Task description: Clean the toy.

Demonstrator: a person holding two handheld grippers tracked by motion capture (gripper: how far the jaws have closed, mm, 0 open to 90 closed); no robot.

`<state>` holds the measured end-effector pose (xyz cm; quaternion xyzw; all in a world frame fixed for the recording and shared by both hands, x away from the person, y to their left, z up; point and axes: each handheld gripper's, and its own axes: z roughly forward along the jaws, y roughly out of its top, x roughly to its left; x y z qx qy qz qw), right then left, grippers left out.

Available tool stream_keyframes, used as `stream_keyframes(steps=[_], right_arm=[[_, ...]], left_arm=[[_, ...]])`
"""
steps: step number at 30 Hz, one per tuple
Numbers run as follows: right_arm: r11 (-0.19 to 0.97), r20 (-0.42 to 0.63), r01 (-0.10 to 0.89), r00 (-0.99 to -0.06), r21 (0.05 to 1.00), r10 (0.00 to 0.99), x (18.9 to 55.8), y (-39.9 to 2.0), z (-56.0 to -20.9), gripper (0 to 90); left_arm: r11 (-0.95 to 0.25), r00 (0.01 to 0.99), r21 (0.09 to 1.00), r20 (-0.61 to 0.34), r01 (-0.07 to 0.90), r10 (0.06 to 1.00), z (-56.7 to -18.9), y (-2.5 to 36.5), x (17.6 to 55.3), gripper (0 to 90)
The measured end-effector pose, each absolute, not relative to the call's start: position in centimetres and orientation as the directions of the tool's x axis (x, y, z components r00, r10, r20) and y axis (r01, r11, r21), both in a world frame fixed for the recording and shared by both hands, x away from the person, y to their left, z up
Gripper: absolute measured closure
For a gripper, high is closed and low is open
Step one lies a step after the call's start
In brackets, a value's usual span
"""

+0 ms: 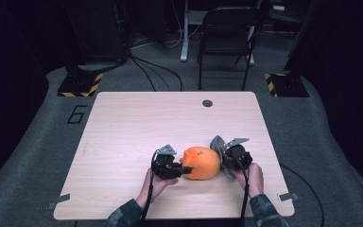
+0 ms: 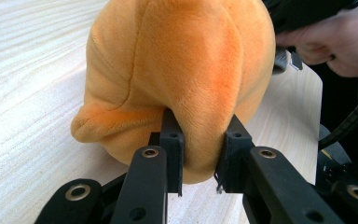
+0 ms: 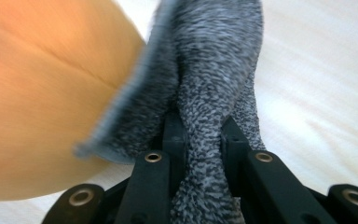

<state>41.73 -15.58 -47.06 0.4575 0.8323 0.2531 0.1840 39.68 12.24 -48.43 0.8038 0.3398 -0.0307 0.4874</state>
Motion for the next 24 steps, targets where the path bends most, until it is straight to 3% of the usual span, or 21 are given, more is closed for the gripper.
stream_keyframes(steps=[6,9,14,19,24], right_arm=[[0.409,-0.078,0.546,-0.529,0.731,0.845,39.1,-15.3,-41.5,77.2],[0.418,-0.086,0.468,-0.58,0.779,0.81,37.6,-14.1,-39.5,77.3],[0.498,-0.131,0.469,-0.619,0.73,0.774,37.5,-11.4,-41.3,77.4],[0.489,-0.115,0.474,-0.622,0.732,0.775,37.9,-11.5,-41.8,77.4],[0.487,-0.107,0.484,-0.621,0.727,0.777,38.0,-11.5,-42.3,77.5]], left_arm=[[-0.293,0.767,0.763,-0.38,0.576,0.518,-48.4,12.2,39.7,75.0],[-0.293,0.767,0.764,-0.378,0.575,0.519,-48.4,12.2,39.7,74.8],[-0.302,0.769,0.764,-0.368,0.57,0.523,-48.5,12.2,39.7,74.2],[-0.304,0.772,0.765,-0.365,0.567,0.521,-48.6,12.1,39.7,72.5],[-0.329,0.788,0.782,-0.31,0.53,0.532,-48.5,11.9,39.5,60.2]])
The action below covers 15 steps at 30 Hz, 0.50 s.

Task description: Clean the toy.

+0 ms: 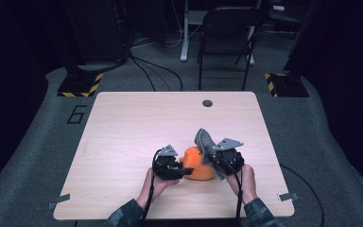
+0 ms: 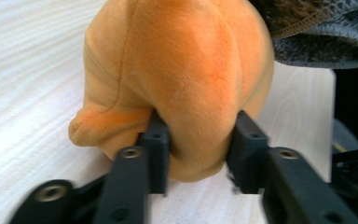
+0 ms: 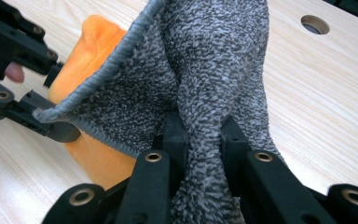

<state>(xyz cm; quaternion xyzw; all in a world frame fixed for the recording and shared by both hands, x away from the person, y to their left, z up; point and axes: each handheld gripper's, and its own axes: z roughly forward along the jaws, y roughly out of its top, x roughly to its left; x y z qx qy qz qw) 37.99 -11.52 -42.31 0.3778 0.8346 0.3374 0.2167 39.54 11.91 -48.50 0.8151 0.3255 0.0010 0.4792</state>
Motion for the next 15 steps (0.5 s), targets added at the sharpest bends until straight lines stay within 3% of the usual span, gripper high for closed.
stream_keyframes(steps=[5,11,15], right_arm=[[0.485,-0.1,0.486,-0.624,0.727,0.775,38.2,-11.75,-42.42,77.5],[0.475,-0.091,0.492,-0.618,0.73,0.781,38.34,-11.87,-42.48,77.5],[0.471,-0.087,0.501,-0.612,0.726,0.786,38.33,-11.69,-42.48,77.5]], left_arm=[[-0.345,0.805,0.793,-0.283,0.502,0.522,-48.45,12.0,39.45,42.3],[-0.444,0.858,0.817,-0.116,0.368,0.5,-48.41,12.16,38.62,23.8],[-0.477,0.871,0.82,-0.053,0.317,0.488,-49.16,11.95,38.68,17.5]])
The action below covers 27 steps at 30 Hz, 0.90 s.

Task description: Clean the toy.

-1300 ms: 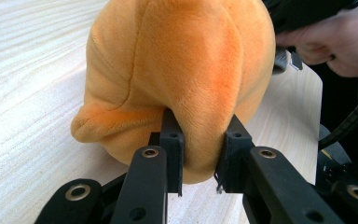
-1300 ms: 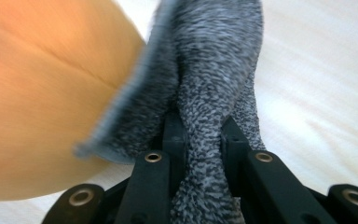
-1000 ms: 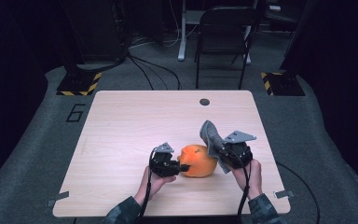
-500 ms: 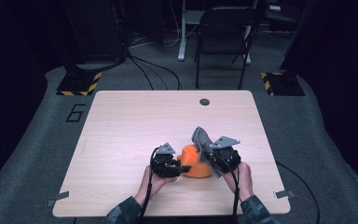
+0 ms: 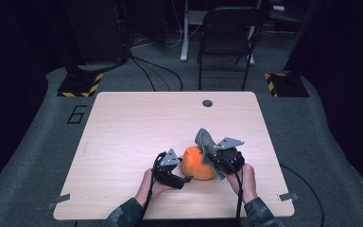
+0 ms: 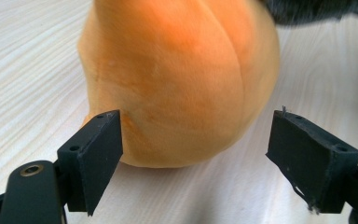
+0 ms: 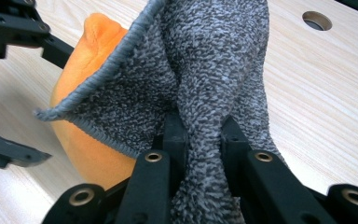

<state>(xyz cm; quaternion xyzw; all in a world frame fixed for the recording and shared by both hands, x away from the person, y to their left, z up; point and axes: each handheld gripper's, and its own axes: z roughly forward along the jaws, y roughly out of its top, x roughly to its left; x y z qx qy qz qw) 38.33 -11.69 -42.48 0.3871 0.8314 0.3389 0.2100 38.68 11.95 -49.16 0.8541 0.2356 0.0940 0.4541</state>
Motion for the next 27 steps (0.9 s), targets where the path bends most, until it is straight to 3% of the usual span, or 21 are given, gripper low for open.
stream_keyframes(steps=[7,14,27], right_arm=[[0.472,-0.088,0.503,-0.612,0.724,0.786,38.7,-11.9,-42.6,77.5],[0.466,-0.085,0.511,-0.604,0.722,0.793,38.9,-12.1,-42.7,77.5],[0.448,-0.069,0.501,-0.606,0.741,0.792,38.9,-12.4,-42.6,77.4]], left_arm=[[-0.491,0.873,0.82,-0.022,0.294,0.487,-50.6,11.8,39.5,15.8],[-0.498,0.874,0.831,0.03,0.248,0.486,-50.8,11.4,39.4,23.5],[-0.497,0.872,0.84,0.061,0.218,0.486,-50.9,11.4,39.2,61.9]])
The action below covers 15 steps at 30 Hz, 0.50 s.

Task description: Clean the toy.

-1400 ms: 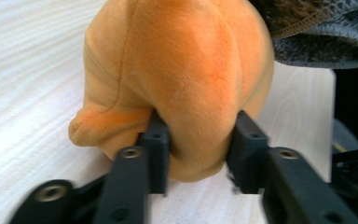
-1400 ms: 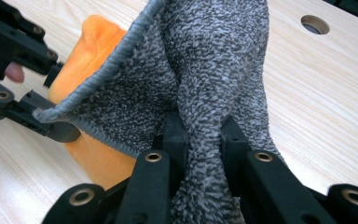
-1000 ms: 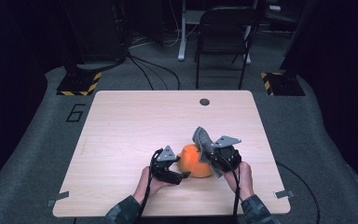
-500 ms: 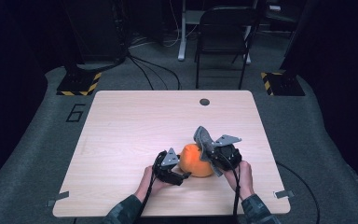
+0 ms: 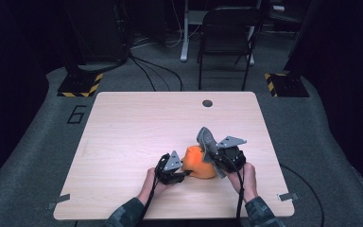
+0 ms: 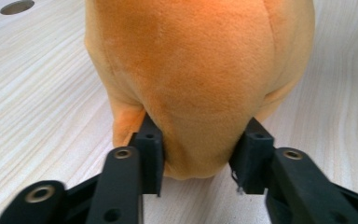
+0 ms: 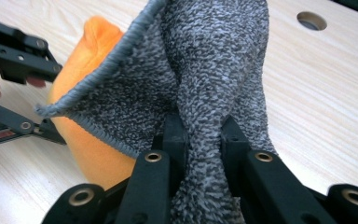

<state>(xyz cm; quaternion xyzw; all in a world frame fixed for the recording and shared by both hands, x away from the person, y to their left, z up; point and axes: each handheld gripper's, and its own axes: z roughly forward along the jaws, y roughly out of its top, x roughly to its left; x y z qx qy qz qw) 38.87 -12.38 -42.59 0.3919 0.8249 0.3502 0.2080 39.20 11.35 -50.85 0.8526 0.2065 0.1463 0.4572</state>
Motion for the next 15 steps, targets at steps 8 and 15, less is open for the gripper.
stream_keyframes(steps=[8,15], right_arm=[[0.373,-0.073,0.512,-0.513,0.774,0.856,39.1,-16.7,-41.2,77.2],[0.319,-0.023,0.616,-0.439,0.72,0.898,40.7,-19.4,-44.0,77.1]], left_arm=[[-0.483,0.869,0.847,0.052,0.222,0.492,-50.9,11.5,39.2,68.1],[-0.465,0.865,0.861,0.061,0.207,0.499,-50.8,11.5,38.9,72.6]])
